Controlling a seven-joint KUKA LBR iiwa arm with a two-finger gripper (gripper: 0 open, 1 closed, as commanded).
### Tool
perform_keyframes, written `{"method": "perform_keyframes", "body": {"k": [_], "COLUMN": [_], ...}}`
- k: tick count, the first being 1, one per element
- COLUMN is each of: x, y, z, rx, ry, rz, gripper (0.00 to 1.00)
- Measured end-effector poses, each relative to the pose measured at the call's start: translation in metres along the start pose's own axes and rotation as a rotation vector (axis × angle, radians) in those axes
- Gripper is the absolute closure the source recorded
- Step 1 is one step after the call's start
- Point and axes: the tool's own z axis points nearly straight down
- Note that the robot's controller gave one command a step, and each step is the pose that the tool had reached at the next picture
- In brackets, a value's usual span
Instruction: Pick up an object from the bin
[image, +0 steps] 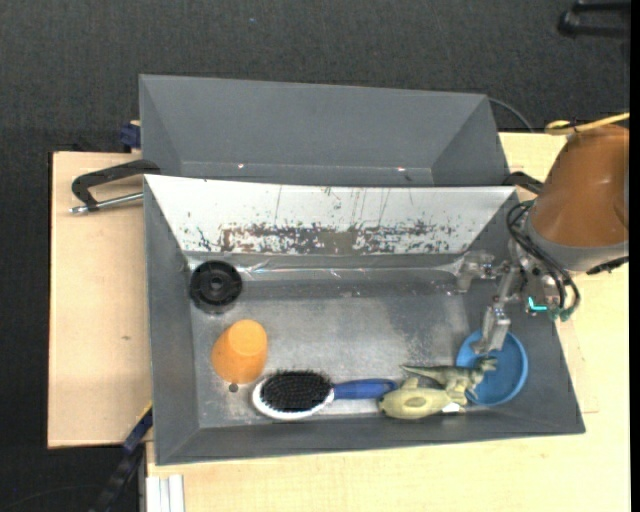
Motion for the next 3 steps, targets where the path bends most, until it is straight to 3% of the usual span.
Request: {"method": "perform_keyframes", "body": {"k": [1,2,3], "x": [0.039,0.0385,0.039], "y": [-0.0077,-0.0053,-0.0068], "z": [0.0576,0.0571,0.0575], "rx": [0.003,0.001,0.003], "ry": [-0.011,-0.012,-0.011], "rz": [-0.4,-0.404,-0.402], "gripper": [0.0,1.0,0.0]}}
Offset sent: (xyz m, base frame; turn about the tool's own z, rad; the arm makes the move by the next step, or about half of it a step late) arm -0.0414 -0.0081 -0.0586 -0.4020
